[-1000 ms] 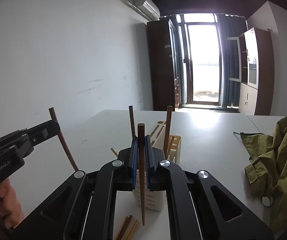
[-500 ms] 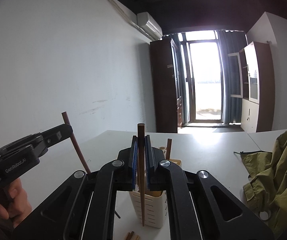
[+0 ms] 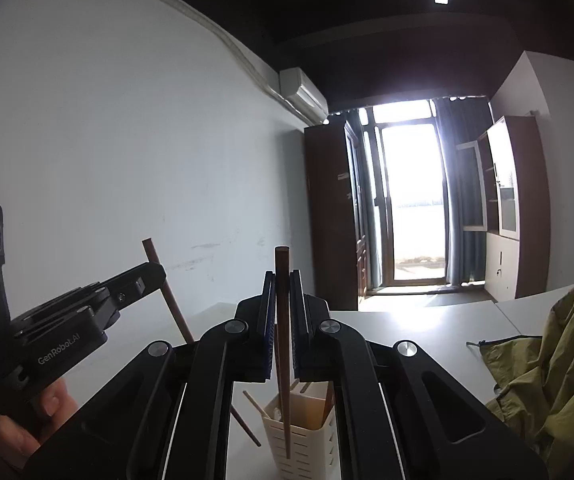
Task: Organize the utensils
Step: 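Lift both held chopsticks and lower them upright into the white holder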
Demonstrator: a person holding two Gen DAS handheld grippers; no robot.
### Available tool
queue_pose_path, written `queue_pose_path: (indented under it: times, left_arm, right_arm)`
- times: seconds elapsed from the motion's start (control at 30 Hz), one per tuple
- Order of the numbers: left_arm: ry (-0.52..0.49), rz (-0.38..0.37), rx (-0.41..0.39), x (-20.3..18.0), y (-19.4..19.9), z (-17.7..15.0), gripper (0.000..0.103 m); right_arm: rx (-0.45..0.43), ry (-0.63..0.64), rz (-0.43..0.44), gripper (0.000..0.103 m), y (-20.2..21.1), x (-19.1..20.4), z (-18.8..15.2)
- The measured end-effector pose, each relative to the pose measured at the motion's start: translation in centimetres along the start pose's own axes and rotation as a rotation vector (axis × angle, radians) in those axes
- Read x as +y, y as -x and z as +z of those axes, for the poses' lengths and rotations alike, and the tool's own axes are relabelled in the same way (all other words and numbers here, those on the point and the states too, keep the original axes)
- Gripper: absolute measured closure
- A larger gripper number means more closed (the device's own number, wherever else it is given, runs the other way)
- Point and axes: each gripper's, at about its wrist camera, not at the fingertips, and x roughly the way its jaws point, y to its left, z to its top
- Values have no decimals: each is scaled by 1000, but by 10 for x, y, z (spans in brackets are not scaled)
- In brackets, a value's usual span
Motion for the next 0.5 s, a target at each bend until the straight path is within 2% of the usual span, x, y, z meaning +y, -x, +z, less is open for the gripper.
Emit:
queue_pose_path:
  times: [0.5]
  left_arm:
    - [15, -8, -55, 4, -15, 7, 96]
  right_arm:
    - [-173, -65, -38, 96, 11, -7, 4]
